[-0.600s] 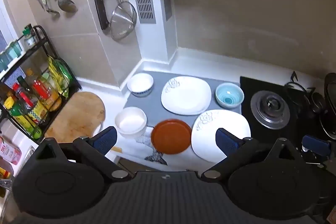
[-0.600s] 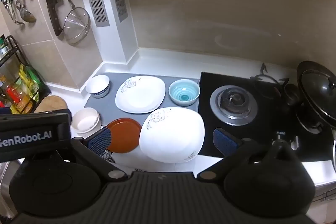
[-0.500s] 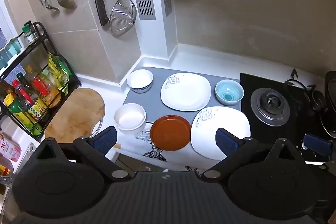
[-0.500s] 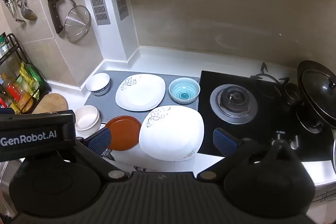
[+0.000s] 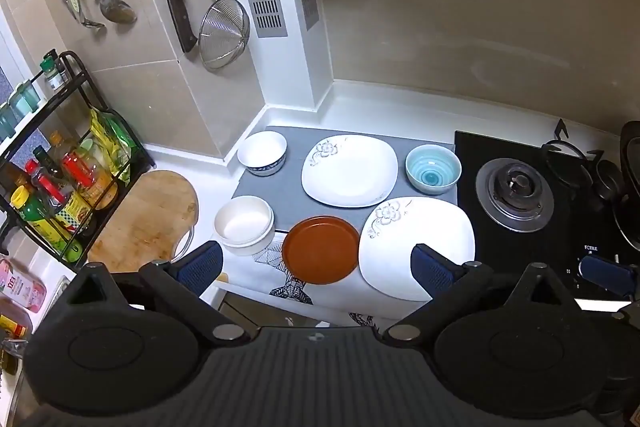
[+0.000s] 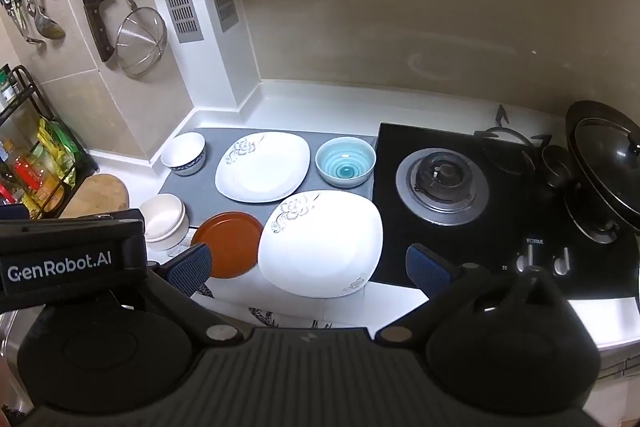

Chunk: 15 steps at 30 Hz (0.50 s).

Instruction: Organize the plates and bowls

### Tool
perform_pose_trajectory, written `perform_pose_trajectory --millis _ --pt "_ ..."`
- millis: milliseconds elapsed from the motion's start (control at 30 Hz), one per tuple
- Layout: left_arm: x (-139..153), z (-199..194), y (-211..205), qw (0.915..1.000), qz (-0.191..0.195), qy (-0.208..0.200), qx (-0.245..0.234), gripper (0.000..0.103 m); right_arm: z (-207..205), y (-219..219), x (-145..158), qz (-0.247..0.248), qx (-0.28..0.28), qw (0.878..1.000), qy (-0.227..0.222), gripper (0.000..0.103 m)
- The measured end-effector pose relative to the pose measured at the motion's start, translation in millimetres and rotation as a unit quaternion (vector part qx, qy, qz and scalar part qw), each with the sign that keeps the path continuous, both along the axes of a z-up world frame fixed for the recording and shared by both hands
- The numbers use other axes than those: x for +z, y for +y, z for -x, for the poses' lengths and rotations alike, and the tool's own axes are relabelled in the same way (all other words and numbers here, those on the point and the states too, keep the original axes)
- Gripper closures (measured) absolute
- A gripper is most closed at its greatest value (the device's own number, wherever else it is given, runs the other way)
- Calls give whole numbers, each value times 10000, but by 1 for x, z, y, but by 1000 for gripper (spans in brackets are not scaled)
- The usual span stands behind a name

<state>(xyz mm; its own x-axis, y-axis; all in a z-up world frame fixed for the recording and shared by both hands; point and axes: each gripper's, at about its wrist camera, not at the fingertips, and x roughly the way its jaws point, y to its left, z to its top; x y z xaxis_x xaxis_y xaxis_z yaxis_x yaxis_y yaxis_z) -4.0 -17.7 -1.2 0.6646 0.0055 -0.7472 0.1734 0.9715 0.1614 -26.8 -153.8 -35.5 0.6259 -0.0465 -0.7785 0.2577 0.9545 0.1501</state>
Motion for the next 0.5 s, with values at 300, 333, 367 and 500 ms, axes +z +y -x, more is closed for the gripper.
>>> perform_pose_trajectory --millis 300,333,367,500 --pt "4 -4 -9 9998 -115 -99 -96 3 0 -15 -2 -111 -82 9999 2 0" --pt "-1 1 -12 9998 -133 -108 -112 3 0 -15 -3 -94 -97 9999 -1 0" --pt "-2 2 -15 9998 -138 -114 -116 3 1 -15 -3 -74 -106 9999 -13 0" --pt "-2 0 -14 9998 -114 -85 -160 3 0 -18 -3 -45 -110 9999 8 0"
